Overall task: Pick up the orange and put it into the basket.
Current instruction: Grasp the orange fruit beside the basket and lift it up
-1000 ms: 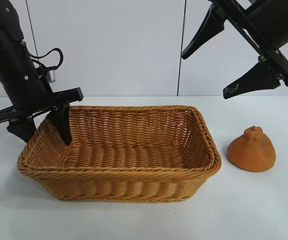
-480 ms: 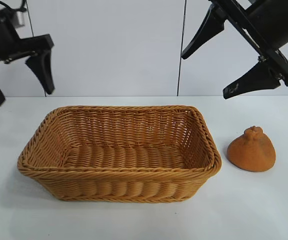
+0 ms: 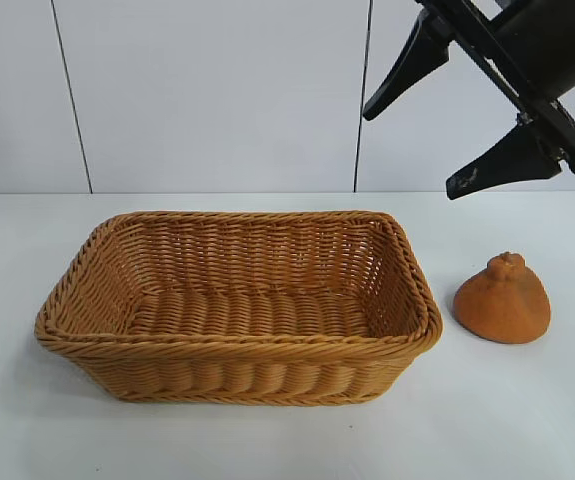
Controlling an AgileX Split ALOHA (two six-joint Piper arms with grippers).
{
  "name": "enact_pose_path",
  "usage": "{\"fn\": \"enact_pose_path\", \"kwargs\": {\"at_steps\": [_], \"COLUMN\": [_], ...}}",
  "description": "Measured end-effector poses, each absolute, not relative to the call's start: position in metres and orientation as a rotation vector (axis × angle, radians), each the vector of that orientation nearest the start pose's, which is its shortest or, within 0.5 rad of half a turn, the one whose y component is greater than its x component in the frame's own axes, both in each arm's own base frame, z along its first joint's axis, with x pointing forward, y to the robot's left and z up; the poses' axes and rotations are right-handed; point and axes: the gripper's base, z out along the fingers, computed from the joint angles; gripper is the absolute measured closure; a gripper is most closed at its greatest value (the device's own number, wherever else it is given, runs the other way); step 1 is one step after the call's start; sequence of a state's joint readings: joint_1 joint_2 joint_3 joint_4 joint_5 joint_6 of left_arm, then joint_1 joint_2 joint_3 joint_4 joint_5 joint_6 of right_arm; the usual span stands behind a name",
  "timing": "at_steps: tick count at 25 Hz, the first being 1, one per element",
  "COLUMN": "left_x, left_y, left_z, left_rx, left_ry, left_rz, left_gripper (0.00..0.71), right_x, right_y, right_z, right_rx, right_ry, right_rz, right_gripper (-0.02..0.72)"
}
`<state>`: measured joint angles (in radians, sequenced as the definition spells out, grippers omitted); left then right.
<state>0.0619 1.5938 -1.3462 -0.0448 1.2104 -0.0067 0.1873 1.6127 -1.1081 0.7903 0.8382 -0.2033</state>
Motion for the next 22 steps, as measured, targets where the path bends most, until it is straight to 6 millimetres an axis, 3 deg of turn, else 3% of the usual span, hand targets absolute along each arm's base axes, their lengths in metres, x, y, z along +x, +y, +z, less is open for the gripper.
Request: {"fn": "enact_pose_path", "kwargs": {"at_steps": [6, 13, 17, 22], "left_x": [0.232, 0.135, 0.096, 0.064], "left_y": [0.011, 0.005, 0.002, 0.0], "left_z": [0.308, 0.3, 0.294, 0.282], "left_rx": [-0.106, -0.098, -0.091, -0.084], "left_ry": [2.902, 2.79, 2.606, 2.403], "left_rz": [-0.053, -0.047, -0.038, -0.028], "left_gripper": [0.074, 0.074, 0.074, 0.074], "right_x": [0.309, 0.309, 0.309, 0.308], "right_y": [0.108, 0.108, 0.108, 0.108], "right_z": [0.254, 0.254, 0.254, 0.254], "right_rx": [0.075, 0.073, 0.073, 0.072], "right_ry": [2.701, 2.705, 2.705, 2.706], "right_rz": [0.935, 0.936, 0.936, 0.937], "right_gripper": [0.087, 0.087, 0.087, 0.087]}}
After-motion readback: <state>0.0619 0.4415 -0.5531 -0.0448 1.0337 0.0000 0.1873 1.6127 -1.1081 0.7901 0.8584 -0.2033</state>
